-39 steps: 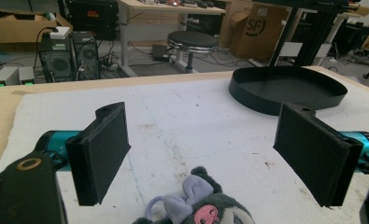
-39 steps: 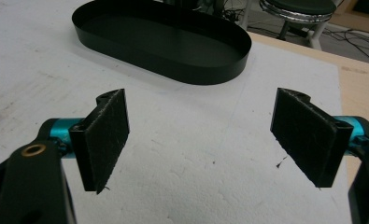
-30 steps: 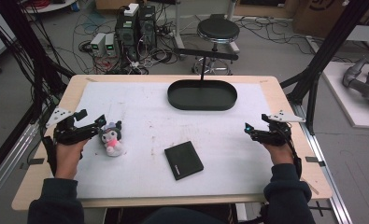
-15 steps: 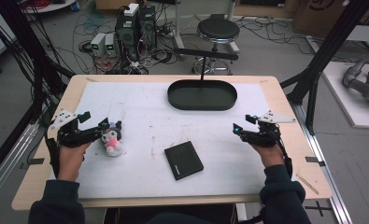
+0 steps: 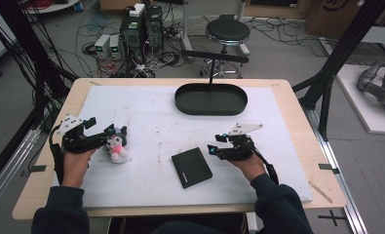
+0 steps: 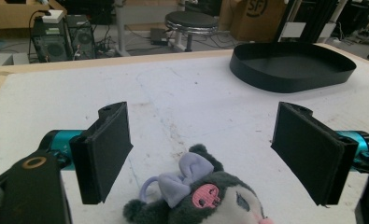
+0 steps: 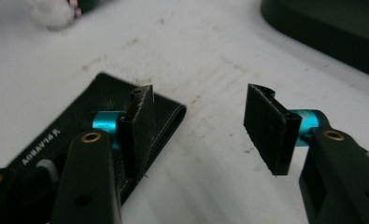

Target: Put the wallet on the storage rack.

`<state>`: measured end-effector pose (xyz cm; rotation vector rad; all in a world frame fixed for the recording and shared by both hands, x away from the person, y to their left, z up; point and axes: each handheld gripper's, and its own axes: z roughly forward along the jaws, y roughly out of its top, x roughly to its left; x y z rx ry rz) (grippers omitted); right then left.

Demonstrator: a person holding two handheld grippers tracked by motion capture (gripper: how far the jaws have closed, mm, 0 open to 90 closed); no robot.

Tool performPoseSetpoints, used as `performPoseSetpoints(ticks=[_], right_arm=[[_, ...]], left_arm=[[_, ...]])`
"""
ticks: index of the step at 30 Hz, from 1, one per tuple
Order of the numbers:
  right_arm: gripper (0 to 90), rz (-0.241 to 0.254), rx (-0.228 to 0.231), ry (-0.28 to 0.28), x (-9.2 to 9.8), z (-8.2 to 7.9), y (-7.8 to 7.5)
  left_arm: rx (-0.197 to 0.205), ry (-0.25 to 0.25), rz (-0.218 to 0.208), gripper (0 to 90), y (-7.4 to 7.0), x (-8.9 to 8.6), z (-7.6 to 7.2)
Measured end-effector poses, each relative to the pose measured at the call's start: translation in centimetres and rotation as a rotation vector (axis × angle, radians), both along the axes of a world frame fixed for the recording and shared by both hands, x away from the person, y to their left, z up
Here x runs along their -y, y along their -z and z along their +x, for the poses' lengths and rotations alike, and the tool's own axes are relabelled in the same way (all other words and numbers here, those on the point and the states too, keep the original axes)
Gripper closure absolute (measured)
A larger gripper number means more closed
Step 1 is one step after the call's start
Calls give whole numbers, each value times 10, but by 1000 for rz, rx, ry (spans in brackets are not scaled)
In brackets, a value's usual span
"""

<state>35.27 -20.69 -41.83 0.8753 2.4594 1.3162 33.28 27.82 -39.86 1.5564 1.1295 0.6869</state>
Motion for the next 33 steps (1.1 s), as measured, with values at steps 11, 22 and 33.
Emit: performPoseSetpoints(ticks=[11, 22, 33], right_arm=[[428, -64, -96, -72, -34, -1, 20], [821, 15, -302, -5, -28, 9, 24], [890, -23, -163, -12, -15, 6, 2]], left_arm=[[-6, -17, -5, 215, 2, -6, -1], [-28, -17, 7, 224, 6, -4, 1], [-32, -18, 11, 226, 7, -4, 1]])
